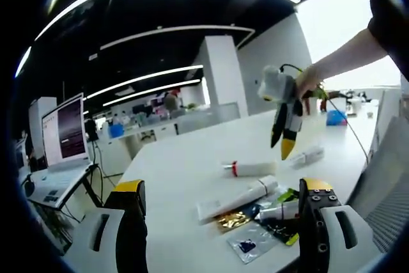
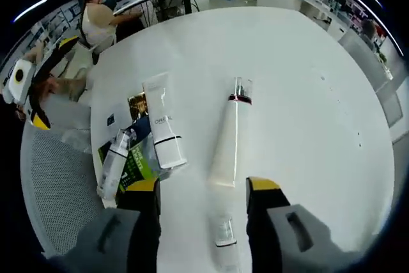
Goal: Arrange the skincare products in the storage area until every visible bottle or jar stands upright without overlapping.
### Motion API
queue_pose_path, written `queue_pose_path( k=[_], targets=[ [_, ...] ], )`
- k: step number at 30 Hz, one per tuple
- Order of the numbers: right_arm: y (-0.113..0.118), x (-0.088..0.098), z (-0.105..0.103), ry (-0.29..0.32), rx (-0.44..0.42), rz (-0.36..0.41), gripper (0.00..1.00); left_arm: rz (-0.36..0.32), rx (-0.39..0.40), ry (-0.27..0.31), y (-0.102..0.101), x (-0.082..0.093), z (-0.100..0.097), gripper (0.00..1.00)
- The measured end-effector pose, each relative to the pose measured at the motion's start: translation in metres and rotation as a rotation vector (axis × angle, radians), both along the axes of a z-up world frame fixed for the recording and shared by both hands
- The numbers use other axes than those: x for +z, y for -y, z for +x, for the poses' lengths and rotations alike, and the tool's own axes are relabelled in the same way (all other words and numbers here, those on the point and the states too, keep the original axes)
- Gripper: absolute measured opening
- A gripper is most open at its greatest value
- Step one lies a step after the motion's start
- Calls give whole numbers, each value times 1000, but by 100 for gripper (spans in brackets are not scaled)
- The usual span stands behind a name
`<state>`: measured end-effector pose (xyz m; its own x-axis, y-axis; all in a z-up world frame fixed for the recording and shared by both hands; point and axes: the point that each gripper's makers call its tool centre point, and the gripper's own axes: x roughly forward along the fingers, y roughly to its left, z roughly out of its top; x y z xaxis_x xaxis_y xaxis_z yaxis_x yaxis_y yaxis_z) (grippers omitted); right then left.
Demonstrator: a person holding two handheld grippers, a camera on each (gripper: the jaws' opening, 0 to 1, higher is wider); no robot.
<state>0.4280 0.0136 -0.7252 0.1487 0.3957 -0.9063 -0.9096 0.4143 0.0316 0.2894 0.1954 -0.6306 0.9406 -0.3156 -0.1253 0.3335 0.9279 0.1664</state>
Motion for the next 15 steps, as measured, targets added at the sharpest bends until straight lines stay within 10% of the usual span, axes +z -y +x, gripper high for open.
queue_pose_path(
  k=[15],
  targets=[
    [-15, -40, 39, -23, -82, -36, 41, -3, -2, -6, -1, -1, 0, 97]
  ],
)
